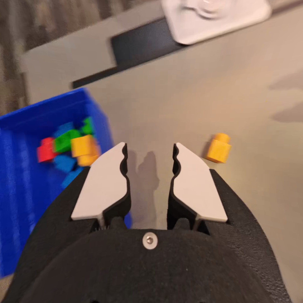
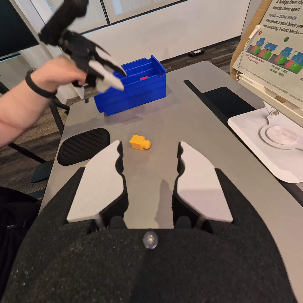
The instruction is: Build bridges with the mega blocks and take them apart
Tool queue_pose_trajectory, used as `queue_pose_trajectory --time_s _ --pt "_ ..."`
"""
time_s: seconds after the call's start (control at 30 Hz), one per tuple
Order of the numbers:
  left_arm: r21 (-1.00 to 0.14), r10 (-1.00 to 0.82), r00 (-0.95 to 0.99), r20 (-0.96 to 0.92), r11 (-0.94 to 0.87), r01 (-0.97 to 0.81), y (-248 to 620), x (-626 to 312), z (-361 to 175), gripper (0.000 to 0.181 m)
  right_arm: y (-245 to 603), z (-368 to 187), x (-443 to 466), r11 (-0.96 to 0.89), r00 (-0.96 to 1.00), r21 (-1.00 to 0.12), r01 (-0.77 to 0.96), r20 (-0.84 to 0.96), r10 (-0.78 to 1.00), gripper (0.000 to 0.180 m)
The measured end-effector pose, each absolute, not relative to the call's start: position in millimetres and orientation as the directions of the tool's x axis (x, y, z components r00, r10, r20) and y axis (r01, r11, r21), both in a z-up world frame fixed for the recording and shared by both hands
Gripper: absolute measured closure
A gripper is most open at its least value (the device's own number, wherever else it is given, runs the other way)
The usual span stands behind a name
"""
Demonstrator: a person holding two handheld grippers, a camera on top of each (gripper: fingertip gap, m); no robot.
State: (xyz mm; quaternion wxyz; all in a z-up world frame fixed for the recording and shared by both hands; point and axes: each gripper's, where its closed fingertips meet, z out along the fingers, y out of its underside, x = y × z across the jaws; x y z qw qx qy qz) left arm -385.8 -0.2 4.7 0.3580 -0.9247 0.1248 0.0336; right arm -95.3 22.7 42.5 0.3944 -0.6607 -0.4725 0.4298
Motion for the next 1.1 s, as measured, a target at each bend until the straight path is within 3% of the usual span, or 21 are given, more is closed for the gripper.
queue_pose_trajectory --time_s 0.13,0.27,0.37,0.73,1.03,1.1 --pt "-0.581 0.094 0.980 -0.174 -0.813 -0.025 8.7 -514.5 9.9 0.128 23.4 36.8 -99.0 -0.246 0.190 -0.919 0.309 -0.194 0.963 0.116" --pt "-0.506 0.265 0.955 0.129 -0.811 0.294 21.0 -563.8 -20.9 0.132 22.6 28.5 -104.6 -0.241 0.191 -0.907 0.346 -0.183 0.964 0.116" --pt "-0.434 0.370 0.894 0.251 -0.783 0.446 28.7 -583.1 -45.3 0.133 22.6 19.8 -108.5 -0.246 0.188 -0.894 0.375 -0.186 0.964 0.116" --pt "-0.293 0.496 0.857 0.140 -0.806 0.514 32.0 -604.8 -105.1 0.122 31.3 8.5 -105.0 -0.288 0.202 -0.873 0.394 -0.224 0.954 0.115" --pt "-0.250 0.493 0.870 -0.027 -0.845 0.472 26.9 -608.3 -124.8 0.127 32.9 16.8 -98.3 -0.281 0.201 -0.888 0.363 -0.220 0.955 0.116" --pt "-0.254 0.490 0.871 -0.032 -0.847 0.468 26.3 -609.2 -127.4 0.138 33.8 17.5 -96.2 -0.281 0.205 -0.889 0.362 -0.218 0.954 0.116"
